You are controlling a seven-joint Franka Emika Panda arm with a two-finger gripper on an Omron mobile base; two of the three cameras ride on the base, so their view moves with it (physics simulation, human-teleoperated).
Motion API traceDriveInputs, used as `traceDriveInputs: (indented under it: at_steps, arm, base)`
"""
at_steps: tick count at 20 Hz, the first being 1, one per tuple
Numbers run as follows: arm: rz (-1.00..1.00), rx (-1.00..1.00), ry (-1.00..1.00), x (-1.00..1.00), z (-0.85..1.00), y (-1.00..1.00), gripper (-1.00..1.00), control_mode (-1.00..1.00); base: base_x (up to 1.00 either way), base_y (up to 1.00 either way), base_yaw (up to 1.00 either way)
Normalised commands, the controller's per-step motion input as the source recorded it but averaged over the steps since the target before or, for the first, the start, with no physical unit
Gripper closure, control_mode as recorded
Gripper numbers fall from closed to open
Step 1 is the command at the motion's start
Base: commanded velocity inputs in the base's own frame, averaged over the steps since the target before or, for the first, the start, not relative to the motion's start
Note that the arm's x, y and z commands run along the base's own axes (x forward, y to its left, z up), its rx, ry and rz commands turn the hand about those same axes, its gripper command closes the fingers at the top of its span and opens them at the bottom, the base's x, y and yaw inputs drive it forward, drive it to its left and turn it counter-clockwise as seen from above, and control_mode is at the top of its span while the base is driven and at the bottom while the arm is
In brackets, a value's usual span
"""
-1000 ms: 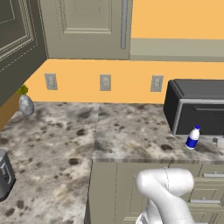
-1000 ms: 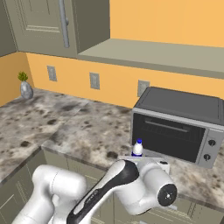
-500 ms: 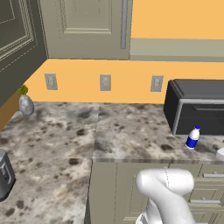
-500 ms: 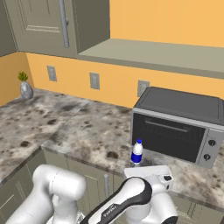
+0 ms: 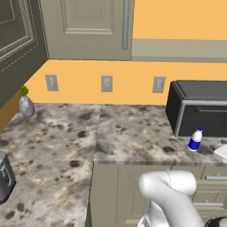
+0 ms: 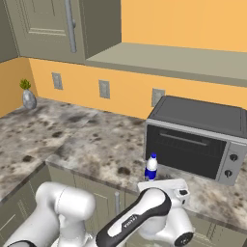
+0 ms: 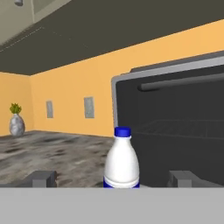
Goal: Take the bottled waters from the counter and place them in the freezer to freeze. Close the freezer door after placing the bottles.
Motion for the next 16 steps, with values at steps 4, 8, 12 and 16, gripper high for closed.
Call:
traceDriveInputs:
  at_steps: [4,8,12,16]
  arm:
    - [0.0,0.0,-0.03,0.32,-0.31,0.0,-1.0,-1.0]
    - [0.0,-0.01,-0.06,0.33,-0.23,-0.17,-1.0,-1.0]
    - [-0.09,0.0,-0.02,0.26,-0.18,-0.25,-1.0,-1.0]
    - [0.0,0.0,-0.01,0.0,-0.01,0.12,-1.0,-1.0]
  base:
    - [0.0,0.0,0.0]
    - [0.0,0.0,0.0]
    - [0.0,0.0,0.0]
    - [0.0,0.0,0.0]
